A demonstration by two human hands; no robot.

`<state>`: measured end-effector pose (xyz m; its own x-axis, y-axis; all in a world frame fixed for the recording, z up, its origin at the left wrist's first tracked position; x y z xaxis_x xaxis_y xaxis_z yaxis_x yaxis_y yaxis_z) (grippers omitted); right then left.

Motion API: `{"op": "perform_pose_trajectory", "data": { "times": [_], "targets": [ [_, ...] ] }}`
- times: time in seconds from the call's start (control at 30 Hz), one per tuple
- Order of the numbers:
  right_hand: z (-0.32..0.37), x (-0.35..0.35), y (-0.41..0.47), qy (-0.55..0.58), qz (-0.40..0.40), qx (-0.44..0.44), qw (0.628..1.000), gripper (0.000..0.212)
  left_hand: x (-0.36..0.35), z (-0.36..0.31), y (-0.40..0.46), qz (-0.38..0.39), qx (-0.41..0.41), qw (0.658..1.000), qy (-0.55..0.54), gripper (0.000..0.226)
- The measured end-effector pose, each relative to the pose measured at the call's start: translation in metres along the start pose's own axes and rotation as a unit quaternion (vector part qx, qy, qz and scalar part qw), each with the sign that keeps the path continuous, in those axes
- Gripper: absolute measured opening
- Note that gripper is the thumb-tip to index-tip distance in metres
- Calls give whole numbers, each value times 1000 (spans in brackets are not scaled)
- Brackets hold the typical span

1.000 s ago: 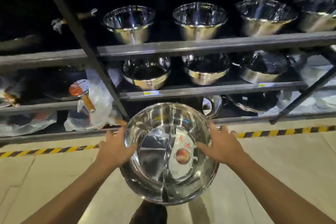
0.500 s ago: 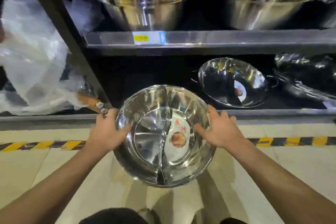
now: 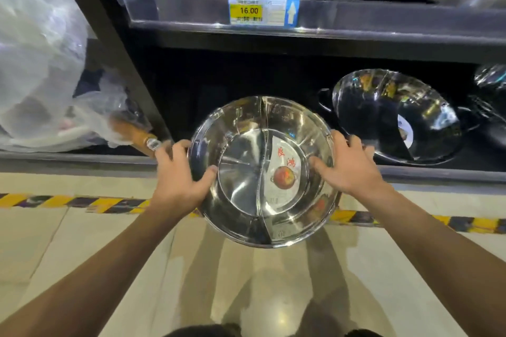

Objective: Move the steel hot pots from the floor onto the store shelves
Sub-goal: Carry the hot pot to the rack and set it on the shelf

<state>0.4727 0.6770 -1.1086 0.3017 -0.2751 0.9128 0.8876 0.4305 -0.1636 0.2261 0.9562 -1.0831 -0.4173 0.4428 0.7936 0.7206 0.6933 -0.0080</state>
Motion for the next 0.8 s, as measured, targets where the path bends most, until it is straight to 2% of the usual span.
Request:
{"op": "perform_pose_trajectory", "data": {
  "times": [0.1,0.17,0.23,0.3,0.37,0.53,0.6,0.7,0.8],
  "targets": [
    [5,1,10,-38,-24,1,999,96,4,6,-22,-21,-31,999,-17,66],
    [7,0,13,-55,-26,-2,998,98,2,8,-56,-27,-82,996,0,69],
    [8,0,14,-68,-21,-5,997,100,-17,13,-94,25,-86,996,25,81],
    [8,2,18,-70,-14,-7,997,102,-38,22,-110,71,-52,993,73,91],
    [9,4,23,-75,-2,4,997,102,-47,22,-102,73,-49,988,127,89],
    [-1,11,30,-52,28,32,998,95,-44,1,-72,40,-128,975,177,75],
    [-8,18,23,-25,27,32,999,89,-42,-8,-71,19,-149,973,173,68],
    [-19,38,-5,13,-37,41,998,80,-38,-26,-67,-11,-178,975,134,64],
    [-29,24,-51,29,-2,67,997,89,-43,-35,-51,24,-149,985,87,65]
  ]
}}
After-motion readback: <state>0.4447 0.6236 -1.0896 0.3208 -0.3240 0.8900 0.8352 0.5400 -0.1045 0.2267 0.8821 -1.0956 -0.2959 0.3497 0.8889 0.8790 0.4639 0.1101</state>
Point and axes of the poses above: each hand's wrist, its own y-axis towards the middle knuckle, its own x-axis out of the back of the hand, z = x × y, the point moved 10 cm from there along y, towards the middle knuckle, and after that the axes turned 7 degrees about y, right-handed, at the moved point
